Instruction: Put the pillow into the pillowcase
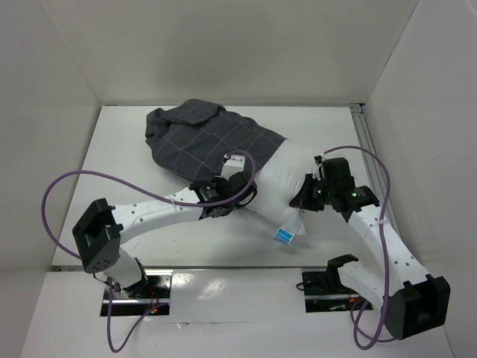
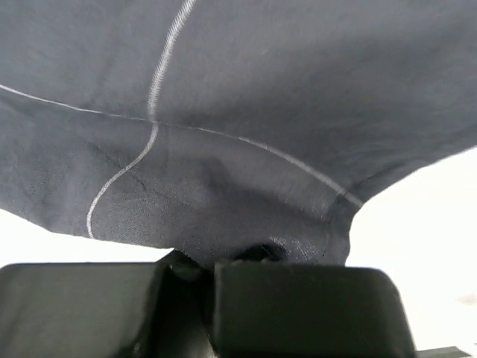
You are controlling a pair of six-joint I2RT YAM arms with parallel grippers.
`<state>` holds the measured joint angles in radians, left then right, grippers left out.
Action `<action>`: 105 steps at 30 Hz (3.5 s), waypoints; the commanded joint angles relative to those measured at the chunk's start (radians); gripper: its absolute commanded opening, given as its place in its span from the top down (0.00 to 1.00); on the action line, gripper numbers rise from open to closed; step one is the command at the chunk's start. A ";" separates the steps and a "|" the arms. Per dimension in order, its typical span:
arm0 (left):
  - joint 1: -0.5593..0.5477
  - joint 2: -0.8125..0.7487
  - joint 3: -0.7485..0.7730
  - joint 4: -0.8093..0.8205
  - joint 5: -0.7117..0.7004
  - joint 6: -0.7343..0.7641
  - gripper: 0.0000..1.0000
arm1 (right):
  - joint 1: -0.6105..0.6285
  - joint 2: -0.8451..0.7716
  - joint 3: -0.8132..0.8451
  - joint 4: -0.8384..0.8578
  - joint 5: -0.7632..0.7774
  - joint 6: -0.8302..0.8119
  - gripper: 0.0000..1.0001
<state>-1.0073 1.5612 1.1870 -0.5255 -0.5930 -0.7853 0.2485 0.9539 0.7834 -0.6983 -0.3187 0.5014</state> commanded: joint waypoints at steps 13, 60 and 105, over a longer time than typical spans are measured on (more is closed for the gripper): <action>-0.071 -0.058 0.355 -0.044 0.154 0.073 1.00 | 0.003 0.009 0.093 0.131 -0.003 0.011 1.00; 0.400 0.473 1.215 -0.269 0.602 0.330 0.43 | -0.041 0.316 0.587 0.042 0.204 -0.008 0.02; 0.135 0.226 0.784 -0.389 0.277 0.325 1.00 | 0.080 0.020 -0.139 0.368 -0.108 0.215 0.39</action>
<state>-0.8150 1.8126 1.8942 -0.9203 -0.4088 -0.4927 0.2821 0.9482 0.6518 -0.4850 -0.4660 0.6605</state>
